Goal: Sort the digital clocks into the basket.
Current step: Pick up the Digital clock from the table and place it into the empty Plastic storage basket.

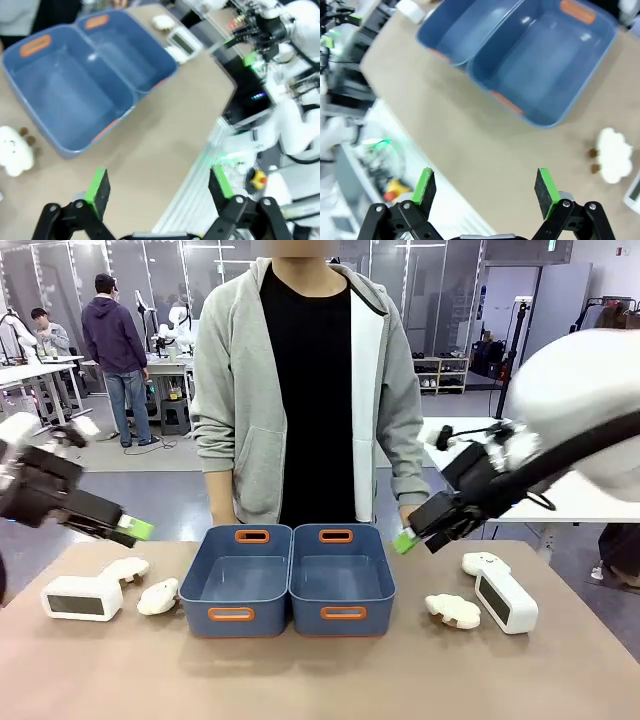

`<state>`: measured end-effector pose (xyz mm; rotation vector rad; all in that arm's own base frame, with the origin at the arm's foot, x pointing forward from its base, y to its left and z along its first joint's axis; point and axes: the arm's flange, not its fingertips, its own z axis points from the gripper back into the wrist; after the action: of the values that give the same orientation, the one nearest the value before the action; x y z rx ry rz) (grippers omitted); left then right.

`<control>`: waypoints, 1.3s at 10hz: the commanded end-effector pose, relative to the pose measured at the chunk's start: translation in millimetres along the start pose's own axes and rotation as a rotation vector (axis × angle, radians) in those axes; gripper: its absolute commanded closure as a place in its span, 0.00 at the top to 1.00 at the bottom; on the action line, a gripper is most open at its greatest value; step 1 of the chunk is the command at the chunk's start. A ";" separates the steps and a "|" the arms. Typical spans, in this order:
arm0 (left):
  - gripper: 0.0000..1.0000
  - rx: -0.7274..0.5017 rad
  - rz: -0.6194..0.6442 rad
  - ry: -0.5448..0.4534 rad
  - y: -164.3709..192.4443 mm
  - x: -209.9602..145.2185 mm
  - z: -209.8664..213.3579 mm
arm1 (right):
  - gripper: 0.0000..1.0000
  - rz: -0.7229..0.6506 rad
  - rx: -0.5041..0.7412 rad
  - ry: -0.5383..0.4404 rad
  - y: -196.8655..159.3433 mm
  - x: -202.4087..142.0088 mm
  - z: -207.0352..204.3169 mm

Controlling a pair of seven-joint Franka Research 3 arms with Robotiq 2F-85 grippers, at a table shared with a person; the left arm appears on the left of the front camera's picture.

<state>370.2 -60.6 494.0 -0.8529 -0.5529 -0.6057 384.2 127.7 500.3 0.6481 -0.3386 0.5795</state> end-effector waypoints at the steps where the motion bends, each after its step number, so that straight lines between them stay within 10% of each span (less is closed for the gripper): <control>1: 1.00 -0.163 0.098 -0.059 23.0 -25.0 36.0 | 1.00 -0.118 0.215 -0.027 -34.2 -26.7 39.0; 8: 1.00 -0.136 0.295 -0.419 32.4 -144.2 183.2 | 1.00 -0.494 0.365 -0.587 -127.8 -218.9 158.9; 13: 1.00 -0.089 0.360 -0.457 48.4 -153.0 221.1 | 1.00 -0.580 0.330 -0.626 -156.6 -242.0 198.3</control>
<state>250.6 189.3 485.7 -1.1451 -0.7712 -0.0705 269.2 -194.3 462.0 1.1943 -0.6061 -0.1458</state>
